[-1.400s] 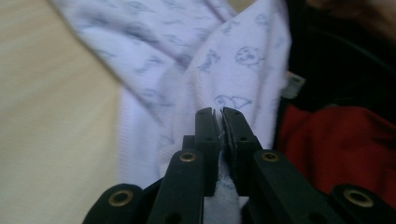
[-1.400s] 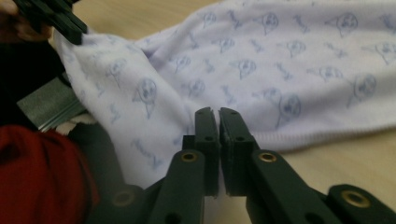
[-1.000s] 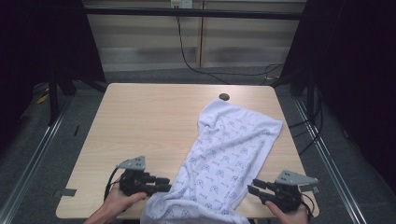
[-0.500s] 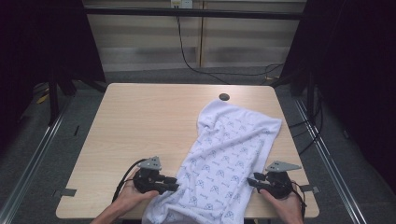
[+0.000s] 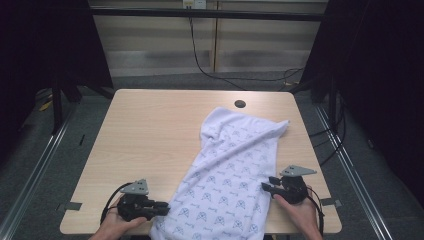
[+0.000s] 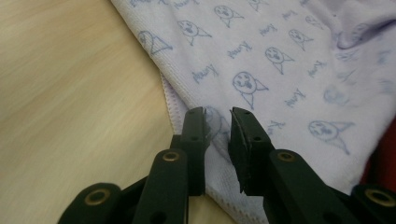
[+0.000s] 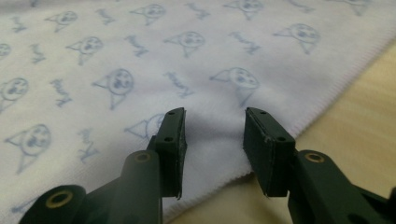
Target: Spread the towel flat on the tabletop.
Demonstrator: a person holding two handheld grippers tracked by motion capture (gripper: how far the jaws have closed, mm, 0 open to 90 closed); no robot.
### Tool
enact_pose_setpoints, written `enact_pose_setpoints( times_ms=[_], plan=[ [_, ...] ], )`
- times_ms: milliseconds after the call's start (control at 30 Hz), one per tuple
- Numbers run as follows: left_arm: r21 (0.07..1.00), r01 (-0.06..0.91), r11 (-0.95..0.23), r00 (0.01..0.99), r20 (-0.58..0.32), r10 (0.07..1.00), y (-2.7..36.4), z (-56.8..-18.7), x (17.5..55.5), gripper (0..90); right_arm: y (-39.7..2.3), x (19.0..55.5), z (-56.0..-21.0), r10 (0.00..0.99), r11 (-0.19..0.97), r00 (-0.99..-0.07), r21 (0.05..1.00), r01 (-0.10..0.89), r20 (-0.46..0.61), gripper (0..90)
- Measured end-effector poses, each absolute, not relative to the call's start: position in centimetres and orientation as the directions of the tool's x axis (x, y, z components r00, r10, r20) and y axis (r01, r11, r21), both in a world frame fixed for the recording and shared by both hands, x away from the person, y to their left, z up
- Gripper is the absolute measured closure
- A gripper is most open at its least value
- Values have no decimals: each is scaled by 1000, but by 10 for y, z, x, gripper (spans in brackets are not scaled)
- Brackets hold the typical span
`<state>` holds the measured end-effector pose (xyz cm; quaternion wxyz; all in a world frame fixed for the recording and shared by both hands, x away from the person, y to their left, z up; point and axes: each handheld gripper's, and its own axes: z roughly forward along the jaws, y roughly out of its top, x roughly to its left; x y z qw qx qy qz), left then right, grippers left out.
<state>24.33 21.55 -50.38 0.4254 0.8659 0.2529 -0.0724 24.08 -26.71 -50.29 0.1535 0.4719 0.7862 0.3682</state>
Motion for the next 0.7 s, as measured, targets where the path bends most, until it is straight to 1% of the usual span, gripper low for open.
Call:
enact_pose_setpoints(
  times_ms=[33,67,167,233,267,300,400,533,700],
  plan=[
    [700,500,-511,860,-332,388,221,-503,240,755,-267,241,-503,855,283,-507,724,629,106,589],
    [700,509,-502,855,-341,391,232,-503,234,747,-262,251,-504,851,282,-513,728,625,111,590],
    [702,520,-487,847,-350,399,240,-504,228,736,-254,260,-504,851,290,-515,724,625,104,589],
    [698,537,-474,836,-365,409,245,-503,223,683,-246,260,-502,855,333,-516,712,619,49,586],
    [701,528,-479,842,-361,401,244,-503,222,683,-246,260,-502,855,333,-516,712,619,49,586],
    [703,524,-481,845,-356,399,241,-502,224,656,-248,254,-502,853,334,-520,711,619,52,586],
    [704,524,-480,844,-355,402,235,-501,229,657,-251,245,-501,852,341,-521,706,621,47,586],
    [722,510,-467,851,-345,397,222,-497,242,658,-269,219,-499,859,335,-510,698,632,49,584],
    [730,504,-462,853,-337,398,197,-492,266,658,-283,200,-498,875,317,-482,692,649,51,580]
  ],
)
